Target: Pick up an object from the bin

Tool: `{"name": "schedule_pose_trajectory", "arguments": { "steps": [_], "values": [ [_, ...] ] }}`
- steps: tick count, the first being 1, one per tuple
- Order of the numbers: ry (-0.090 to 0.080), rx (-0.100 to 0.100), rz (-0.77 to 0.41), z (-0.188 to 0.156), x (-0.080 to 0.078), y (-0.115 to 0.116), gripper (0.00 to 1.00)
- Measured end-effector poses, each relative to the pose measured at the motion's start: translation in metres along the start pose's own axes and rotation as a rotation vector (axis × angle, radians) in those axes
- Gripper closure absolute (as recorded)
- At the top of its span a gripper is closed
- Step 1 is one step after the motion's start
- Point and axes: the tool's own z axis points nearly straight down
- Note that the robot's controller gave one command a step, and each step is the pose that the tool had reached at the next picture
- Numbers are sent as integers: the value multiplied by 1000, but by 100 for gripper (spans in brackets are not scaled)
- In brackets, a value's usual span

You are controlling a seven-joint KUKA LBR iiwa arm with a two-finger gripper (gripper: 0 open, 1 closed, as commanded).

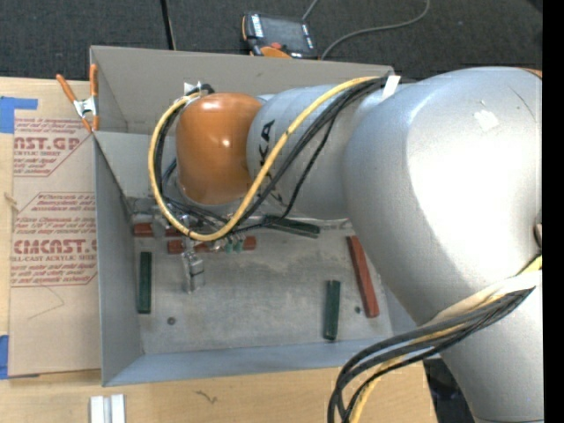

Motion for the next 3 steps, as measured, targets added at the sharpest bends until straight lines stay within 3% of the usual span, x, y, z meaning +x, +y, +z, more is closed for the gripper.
{"name": "schedule_pose_trajectory", "arguments": {
  "steps": [1, 2, 3],
  "values": [
    [0, -1, -120, 10, 22, -55, 0],
    [0, -2, -121, 9, 21, -52, 100],
    [-7, 1, -129, -131, 32, -40, 100]
  ]
}}
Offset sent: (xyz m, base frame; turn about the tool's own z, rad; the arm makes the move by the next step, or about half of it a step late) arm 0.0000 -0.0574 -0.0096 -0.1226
